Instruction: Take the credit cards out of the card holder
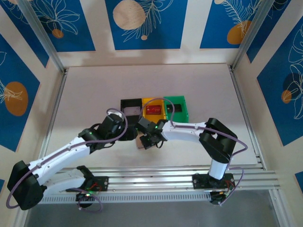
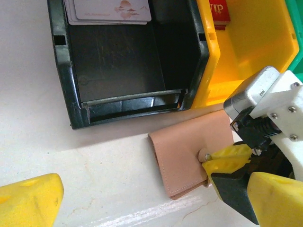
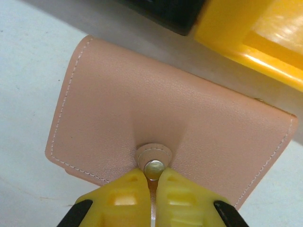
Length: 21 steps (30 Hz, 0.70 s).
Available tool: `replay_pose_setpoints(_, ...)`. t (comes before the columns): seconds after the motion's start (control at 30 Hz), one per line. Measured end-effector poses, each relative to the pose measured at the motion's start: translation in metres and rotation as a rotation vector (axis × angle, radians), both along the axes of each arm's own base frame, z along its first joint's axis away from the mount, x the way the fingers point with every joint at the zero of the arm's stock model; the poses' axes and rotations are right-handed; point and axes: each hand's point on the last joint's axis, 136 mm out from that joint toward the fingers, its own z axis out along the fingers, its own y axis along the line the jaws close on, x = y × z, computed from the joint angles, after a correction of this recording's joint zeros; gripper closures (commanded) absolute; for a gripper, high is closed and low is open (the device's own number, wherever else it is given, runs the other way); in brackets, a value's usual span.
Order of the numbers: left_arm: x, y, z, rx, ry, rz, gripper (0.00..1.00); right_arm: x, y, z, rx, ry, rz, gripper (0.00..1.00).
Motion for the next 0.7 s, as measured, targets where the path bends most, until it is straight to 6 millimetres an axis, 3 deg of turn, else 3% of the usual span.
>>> replay_pose_setpoints(0.3, 0.000, -0.004, 0.002, -0.007, -0.013, 0.010, 0.00, 0.001, -0.001, 0.018, 0.061, -0.071, 0.093, 1.00)
replay_pose_setpoints(0.7, 0.001, 0.007, 0.035, -0.113, -0.108, 0.091, 0.00, -0.005, 0.004, 0.047, 0.200, -0.117, 0.179, 1.00)
